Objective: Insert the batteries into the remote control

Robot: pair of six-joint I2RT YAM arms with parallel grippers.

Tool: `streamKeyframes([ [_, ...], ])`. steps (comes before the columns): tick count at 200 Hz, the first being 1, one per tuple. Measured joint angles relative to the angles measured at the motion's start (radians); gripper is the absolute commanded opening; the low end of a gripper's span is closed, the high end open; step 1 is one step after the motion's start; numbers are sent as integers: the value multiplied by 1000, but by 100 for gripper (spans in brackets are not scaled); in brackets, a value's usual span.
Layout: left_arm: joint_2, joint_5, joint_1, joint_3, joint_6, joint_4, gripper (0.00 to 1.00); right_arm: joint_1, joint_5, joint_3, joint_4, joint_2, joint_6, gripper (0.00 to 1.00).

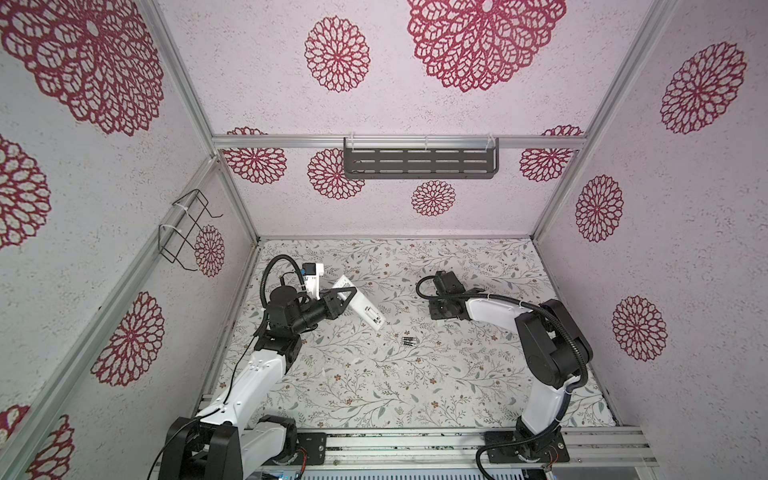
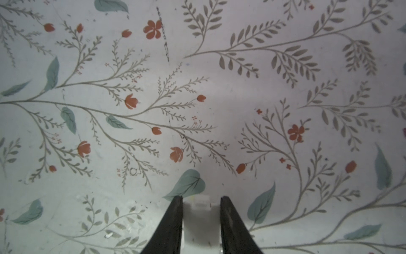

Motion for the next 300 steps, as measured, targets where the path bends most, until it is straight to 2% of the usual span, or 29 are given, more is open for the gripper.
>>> streamKeyframes([
  [84,0,0,0,0,0,0,11,-1,-5,-15,24,-16,-15,45],
  [121,-13,-4,0,0,1,-19,11,-1,-104,-147,103,-147,-121,47],
  [158,-61,-23,0,0,4,-72,11,12,-207,-199,127,-216,-215,46],
  [203,-103,-46,0,0,18,-137,11,100,-303,-269,123,-323,-287,46],
  [246,-122,-78,0,0,29,-179,11,183,-321,-294,120,-330,-294,46],
  [300,-134,-101,0,0,40,-189,11,219,-318,-316,98,-330,-280,46],
])
